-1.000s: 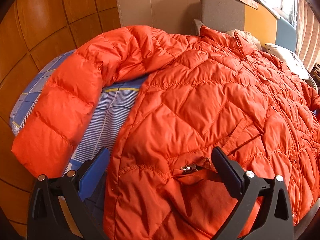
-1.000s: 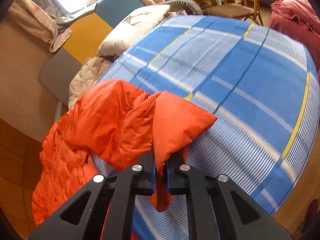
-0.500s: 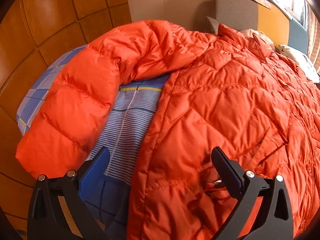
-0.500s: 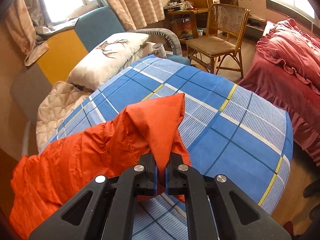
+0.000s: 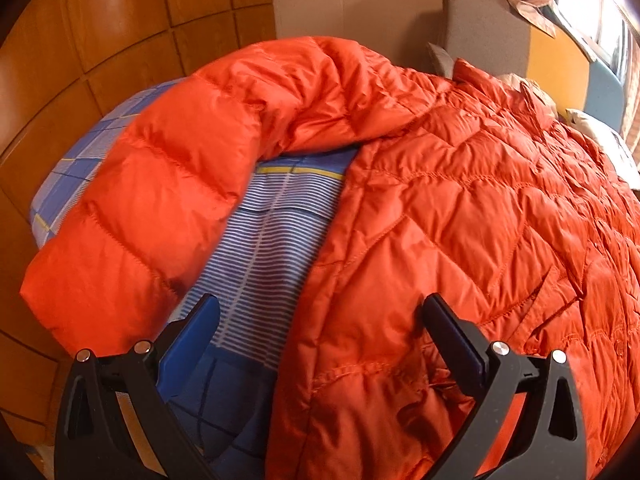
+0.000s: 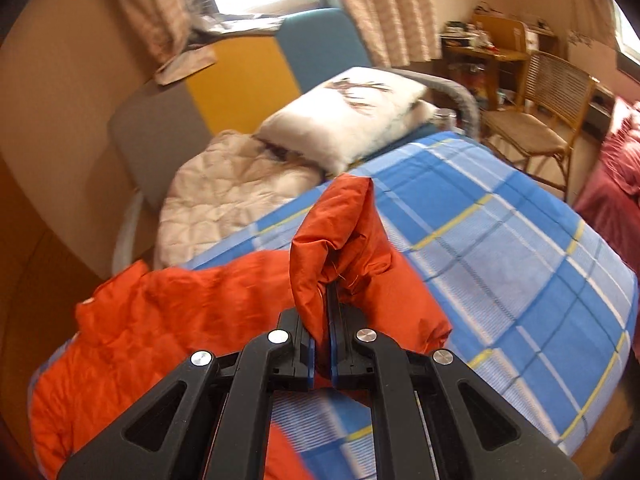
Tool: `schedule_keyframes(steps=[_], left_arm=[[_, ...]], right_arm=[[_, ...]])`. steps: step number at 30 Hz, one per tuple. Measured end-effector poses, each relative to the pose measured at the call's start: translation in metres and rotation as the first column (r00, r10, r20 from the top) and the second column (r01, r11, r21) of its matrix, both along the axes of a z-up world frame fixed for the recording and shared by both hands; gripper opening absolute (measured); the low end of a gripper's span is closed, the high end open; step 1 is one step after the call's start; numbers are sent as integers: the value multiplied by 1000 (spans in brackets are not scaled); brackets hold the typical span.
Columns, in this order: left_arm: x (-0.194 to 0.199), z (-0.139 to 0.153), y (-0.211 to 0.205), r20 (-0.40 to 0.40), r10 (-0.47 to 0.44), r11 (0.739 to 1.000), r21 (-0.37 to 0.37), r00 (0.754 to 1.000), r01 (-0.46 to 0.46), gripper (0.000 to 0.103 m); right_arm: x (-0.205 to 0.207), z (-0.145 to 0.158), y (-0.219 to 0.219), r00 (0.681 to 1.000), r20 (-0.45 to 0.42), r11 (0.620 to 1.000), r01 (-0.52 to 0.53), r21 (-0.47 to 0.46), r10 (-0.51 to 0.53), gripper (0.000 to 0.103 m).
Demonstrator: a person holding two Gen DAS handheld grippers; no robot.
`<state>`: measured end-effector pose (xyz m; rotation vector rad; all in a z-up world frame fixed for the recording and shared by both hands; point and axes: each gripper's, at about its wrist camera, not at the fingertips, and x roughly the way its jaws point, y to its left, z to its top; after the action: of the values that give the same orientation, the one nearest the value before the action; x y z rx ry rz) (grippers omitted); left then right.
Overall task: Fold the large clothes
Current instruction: 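Fold the held sleeve across the jacket body and release with the right gripper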
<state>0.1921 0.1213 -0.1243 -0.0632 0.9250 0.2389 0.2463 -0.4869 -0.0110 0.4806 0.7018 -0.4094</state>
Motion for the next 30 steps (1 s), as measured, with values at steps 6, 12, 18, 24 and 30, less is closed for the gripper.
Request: schedule_keyframes(steps=[6, 12, 18, 24, 30], left_arm=[[-7, -1, 1, 12, 4, 999, 32, 1000, -5, 101], [-13, -3, 0, 27, 10, 998, 69, 1000, -12, 101], [-11, -7, 3, 12, 18, 999, 39, 1000, -18, 101], [-11, -10, 7, 7, 21, 1000, -6, 1000, -21, 101], [-11, -11, 9, 3, 20, 1000, -17, 1000, -20, 101]], right_arm=[[43, -3, 82, 989, -5, 989, -149, -12, 148, 5], [84, -14, 169, 956, -21, 956, -292, -2, 292, 5], [118, -33, 252, 909, -34, 909, -415, 31, 416, 5], [149, -56, 320, 864, -47, 865, -498, 59, 500, 5], [163, -73, 360, 828, -63, 830, -554, 63, 558, 5]])
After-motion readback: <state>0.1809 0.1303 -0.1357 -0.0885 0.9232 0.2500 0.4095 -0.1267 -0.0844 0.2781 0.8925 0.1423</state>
